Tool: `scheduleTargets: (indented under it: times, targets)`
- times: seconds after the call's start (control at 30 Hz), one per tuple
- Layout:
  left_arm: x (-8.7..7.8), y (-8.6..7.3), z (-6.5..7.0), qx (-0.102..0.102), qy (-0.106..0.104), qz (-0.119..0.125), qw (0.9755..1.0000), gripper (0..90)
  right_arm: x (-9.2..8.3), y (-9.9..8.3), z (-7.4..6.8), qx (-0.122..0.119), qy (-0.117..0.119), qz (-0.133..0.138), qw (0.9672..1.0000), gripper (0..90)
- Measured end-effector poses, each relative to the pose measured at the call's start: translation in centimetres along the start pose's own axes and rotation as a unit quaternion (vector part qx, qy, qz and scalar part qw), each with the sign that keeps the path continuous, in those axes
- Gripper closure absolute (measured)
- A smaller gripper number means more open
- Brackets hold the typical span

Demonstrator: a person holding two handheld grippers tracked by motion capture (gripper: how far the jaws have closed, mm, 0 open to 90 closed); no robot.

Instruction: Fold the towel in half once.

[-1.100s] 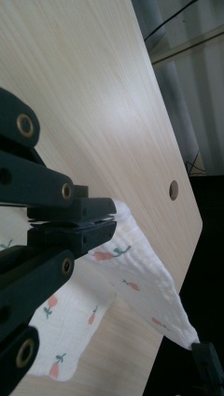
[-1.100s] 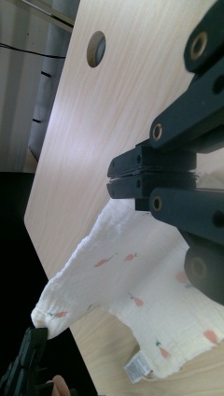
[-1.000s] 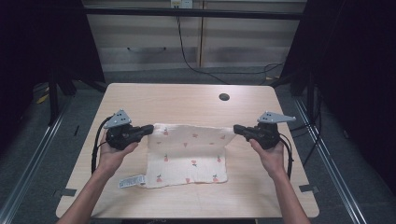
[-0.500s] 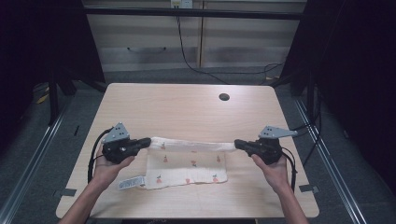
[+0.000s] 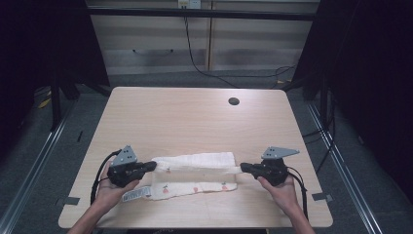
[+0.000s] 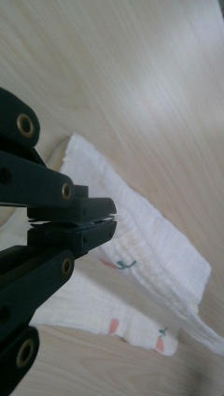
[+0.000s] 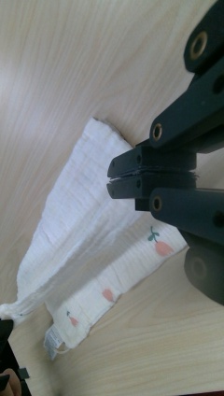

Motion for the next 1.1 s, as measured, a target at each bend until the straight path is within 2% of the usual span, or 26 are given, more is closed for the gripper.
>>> scheduleTargets:
  times: [0.03, 0.23, 0.3, 0.4, 0.53, 0.6, 0.8, 0.87, 0.97, 1.1]
  targets:
    - [0.0, -0.3, 0.1, 0.004, 0.000, -0.006, 1.0000, 87.9, 0.0, -0.2, -0.1, -0.002, 0.002, -0.004, 1.0000, 88.9]
    - [0.4, -2.1, 0.8, -0.007, -0.020, -0.022, 0.9995, 87.7, 0.5, -1.4, -0.7, -0.002, 0.009, -0.026, 0.9996, 88.8]
    - [0.7, -2.5, 1.2, -0.004, -0.025, -0.034, 0.9991, 87.7, 0.7, -1.9, -0.7, -0.003, 0.009, -0.034, 0.9994, 88.6]
    - [1.1, -2.7, 1.8, -0.001, -0.044, -0.036, 0.9984, 87.4, 0.9, -2.4, -0.6, -0.003, 0.008, -0.045, 0.9990, 87.9]
    - [1.1, -2.7, 2.2, -0.001, -0.051, -0.039, 0.9979, 84.6, 1.1, -2.9, -0.6, -0.002, 0.006, -0.054, 0.9985, 84.3]
    - [0.9, -2.5, 2.1, -0.003, -0.056, -0.030, 0.9980, 82.5, 1.0, -2.8, -0.6, 0.000, 0.006, -0.052, 0.9986, 82.3]
    - [-0.3, -1.6, 1.7, -0.021, -0.058, 0.007, 0.9981, 74.5, 0.6, -2.0, -0.6, 0.002, 0.008, -0.036, 0.9993, 75.5]
    - [-0.2, -1.6, 1.2, -0.026, -0.048, 0.002, 0.9985, 68.3, 0.5, -1.5, -0.4, 0.004, 0.006, -0.027, 0.9996, 74.7]
    - [0.8, -1.9, 0.5, -0.034, -0.042, -0.015, 0.9984, 68.3, 0.9, -0.8, -0.2, 0.004, 0.003, -0.022, 0.9998, 73.7]
    - [2.2, -1.8, -0.3, -0.035, -0.031, -0.036, 0.9983, 68.4, 2.7, 0.1, 0.1, -0.005, 0.006, -0.031, 0.9995, 76.7]
Point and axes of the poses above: each handheld gripper's, and its own axes: x roughly forward along the jaws, y roughly out of its top, z roughly to its right, the point moved 6 cm from there along x, roughly forward along the jaws, and after that the axes turned 4 degrees about -y, right-handed, at the moved point
